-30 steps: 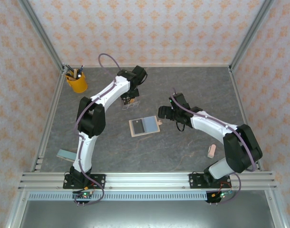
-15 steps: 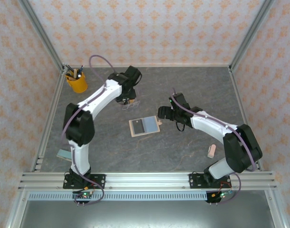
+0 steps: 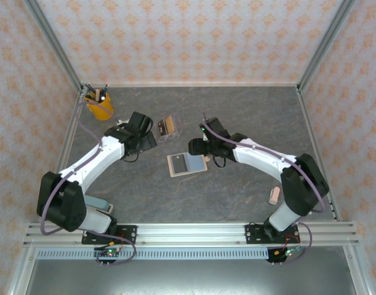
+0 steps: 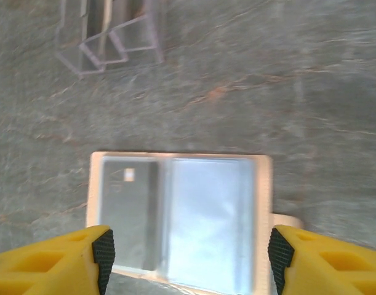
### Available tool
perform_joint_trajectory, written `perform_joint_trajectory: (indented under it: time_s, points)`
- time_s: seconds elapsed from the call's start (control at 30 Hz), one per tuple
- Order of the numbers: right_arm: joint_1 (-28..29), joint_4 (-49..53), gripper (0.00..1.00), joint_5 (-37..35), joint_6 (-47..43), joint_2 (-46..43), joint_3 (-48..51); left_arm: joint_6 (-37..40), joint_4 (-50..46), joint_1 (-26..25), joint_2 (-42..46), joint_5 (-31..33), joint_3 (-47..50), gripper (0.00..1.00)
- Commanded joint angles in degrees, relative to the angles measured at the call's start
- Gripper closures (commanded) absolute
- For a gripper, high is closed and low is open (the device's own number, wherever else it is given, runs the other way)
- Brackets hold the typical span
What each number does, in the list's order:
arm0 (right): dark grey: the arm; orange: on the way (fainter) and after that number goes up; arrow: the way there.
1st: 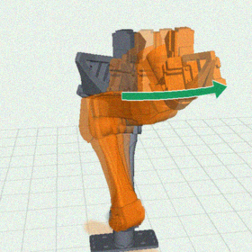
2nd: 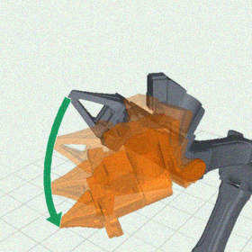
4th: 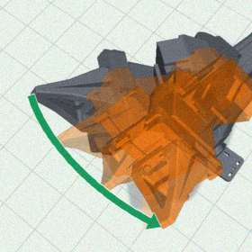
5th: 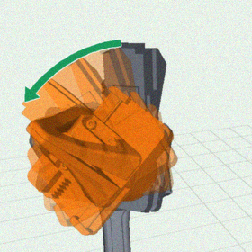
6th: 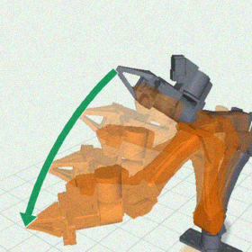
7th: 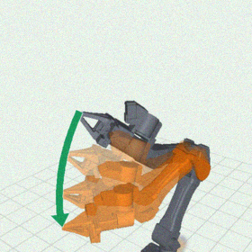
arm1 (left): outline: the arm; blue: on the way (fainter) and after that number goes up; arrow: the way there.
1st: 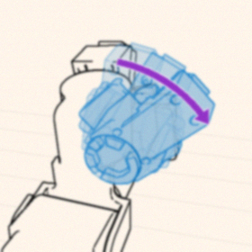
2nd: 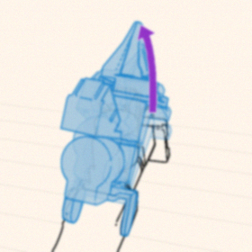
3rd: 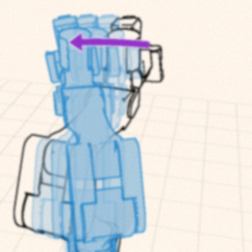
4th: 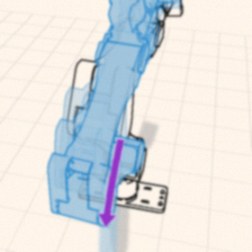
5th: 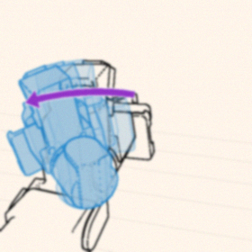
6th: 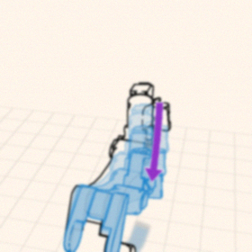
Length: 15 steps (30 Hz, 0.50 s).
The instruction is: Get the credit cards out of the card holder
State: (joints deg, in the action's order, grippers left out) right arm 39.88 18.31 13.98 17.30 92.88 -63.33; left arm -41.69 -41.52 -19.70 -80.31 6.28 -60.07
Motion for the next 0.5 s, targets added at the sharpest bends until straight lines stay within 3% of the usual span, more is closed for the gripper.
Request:
perform_joint_trajectory:
  time_s: [0.0, 0.23, 0.47]
  points:
    - [3.1, 7.2, 0.32, -1.0, 0.7, 4.0, -4.1, -0.5, 3.2, 1.0, 4.7, 3.1, 3.3, 0.0]
    - [9.1, 13.9, 0.35, -5.4, 2.6, 12.5, -11.0, -0.3, 4.1, 4.8, 9.1, 1.9, 8.4, 0.0]
    - [9.6, 18.2, 0.43, -5.8, 3.6, 19.0, -16.0, 0.0, 5.7, 5.5, 9.0, -1.1, 9.9, 0.0]
